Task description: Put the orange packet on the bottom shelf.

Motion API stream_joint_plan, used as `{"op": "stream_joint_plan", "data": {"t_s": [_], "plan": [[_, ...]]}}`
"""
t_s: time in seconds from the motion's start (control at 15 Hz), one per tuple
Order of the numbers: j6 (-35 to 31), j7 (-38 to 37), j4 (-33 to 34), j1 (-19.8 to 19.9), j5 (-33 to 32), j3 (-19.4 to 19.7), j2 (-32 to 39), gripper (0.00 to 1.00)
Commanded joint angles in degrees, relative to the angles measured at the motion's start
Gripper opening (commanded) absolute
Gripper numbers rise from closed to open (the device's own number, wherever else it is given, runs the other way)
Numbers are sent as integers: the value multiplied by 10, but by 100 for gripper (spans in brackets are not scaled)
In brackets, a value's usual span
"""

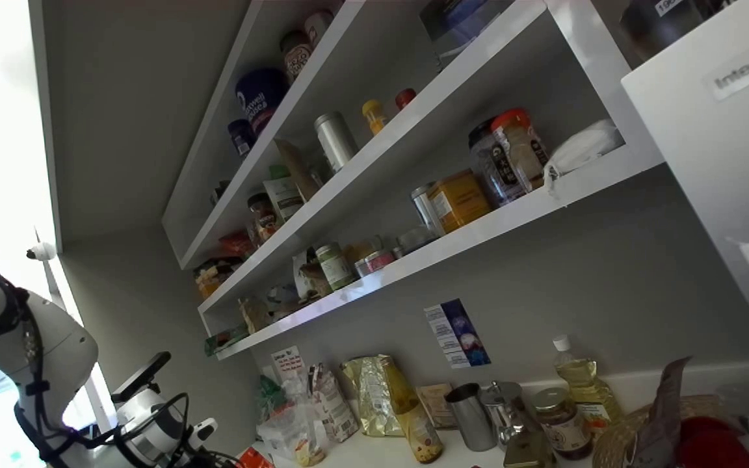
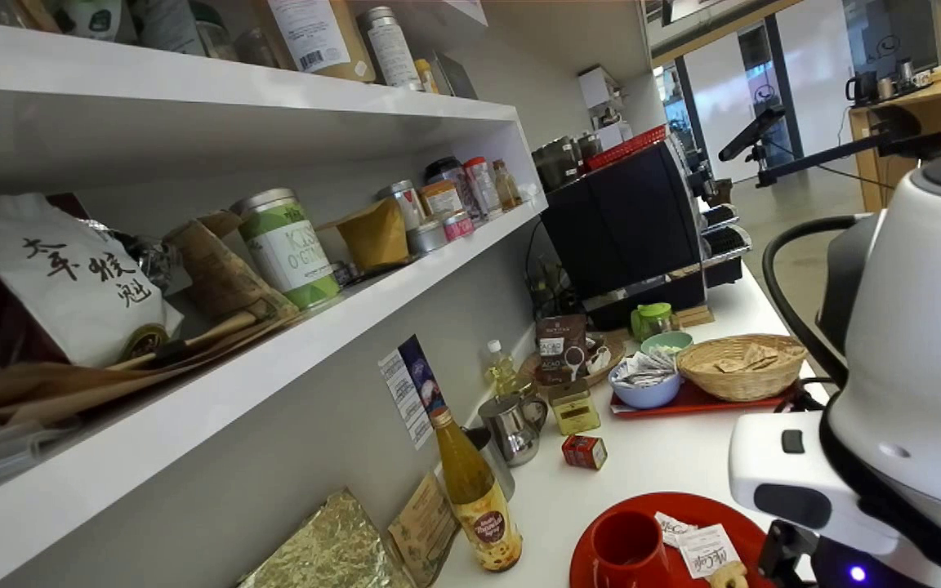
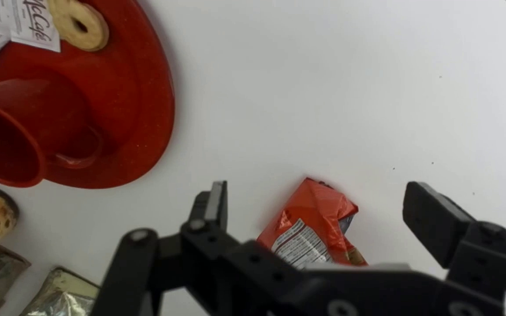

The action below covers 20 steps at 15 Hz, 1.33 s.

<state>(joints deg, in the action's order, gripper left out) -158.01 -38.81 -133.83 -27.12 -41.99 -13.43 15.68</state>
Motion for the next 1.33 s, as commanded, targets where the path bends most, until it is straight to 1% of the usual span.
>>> {"op": "stream_joint_plan", "data": {"t_s": [0.0,0.13,0.27,0.47,0.73,1.0,1.13,1.2,1.27], "plan": [[-41,-51,2,-15,-60,23,30,100],[-73,-93,8,-26,-111,44,49,100],[-99,-150,26,-46,-178,75,69,100],[-119,-213,48,-65,-241,103,84,100],[-136,-280,72,-86,-310,122,93,100],[-136,-296,83,-89,-323,117,102,100],[-126,-272,79,-83,-301,107,109,100],[-124,-217,59,-62,-255,87,113,100],[-117,-147,29,-30,-181,54,115,100]]}}
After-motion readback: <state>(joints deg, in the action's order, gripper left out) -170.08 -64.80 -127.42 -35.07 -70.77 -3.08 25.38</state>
